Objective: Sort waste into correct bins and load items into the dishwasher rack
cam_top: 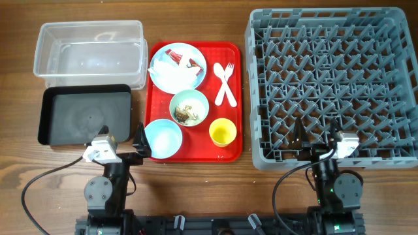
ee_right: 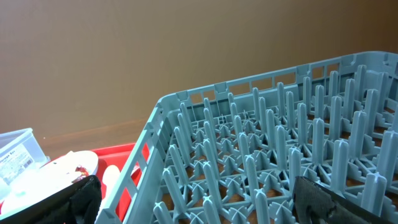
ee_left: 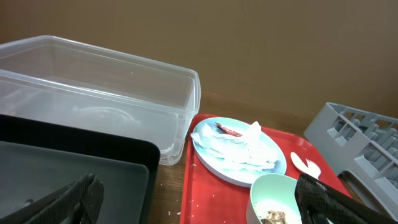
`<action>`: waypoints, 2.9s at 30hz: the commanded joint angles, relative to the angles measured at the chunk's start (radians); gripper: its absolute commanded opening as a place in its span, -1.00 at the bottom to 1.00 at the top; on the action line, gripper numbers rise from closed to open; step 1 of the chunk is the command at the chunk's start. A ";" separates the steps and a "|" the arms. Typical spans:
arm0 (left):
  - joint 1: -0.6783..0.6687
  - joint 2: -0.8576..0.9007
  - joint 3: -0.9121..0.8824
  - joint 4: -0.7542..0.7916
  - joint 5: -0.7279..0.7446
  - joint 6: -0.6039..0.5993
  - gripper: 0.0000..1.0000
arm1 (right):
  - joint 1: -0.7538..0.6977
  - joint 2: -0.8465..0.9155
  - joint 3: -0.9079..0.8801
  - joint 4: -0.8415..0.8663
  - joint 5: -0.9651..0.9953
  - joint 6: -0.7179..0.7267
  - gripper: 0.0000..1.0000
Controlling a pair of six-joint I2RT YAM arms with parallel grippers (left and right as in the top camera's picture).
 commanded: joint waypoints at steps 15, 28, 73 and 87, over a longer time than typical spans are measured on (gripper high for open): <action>0.005 -0.007 -0.006 0.000 0.012 0.012 1.00 | 0.000 -0.007 -0.002 0.003 -0.017 0.011 0.99; 0.005 -0.007 -0.006 0.000 0.012 0.012 1.00 | 0.000 -0.007 -0.002 0.003 -0.017 0.011 0.99; 0.005 0.208 0.288 0.108 0.071 0.010 1.00 | 0.000 0.422 0.418 0.098 -0.130 -0.217 0.99; -0.102 1.649 1.732 -0.873 0.098 0.039 1.00 | 0.000 1.036 1.065 -0.535 -0.146 -0.233 0.99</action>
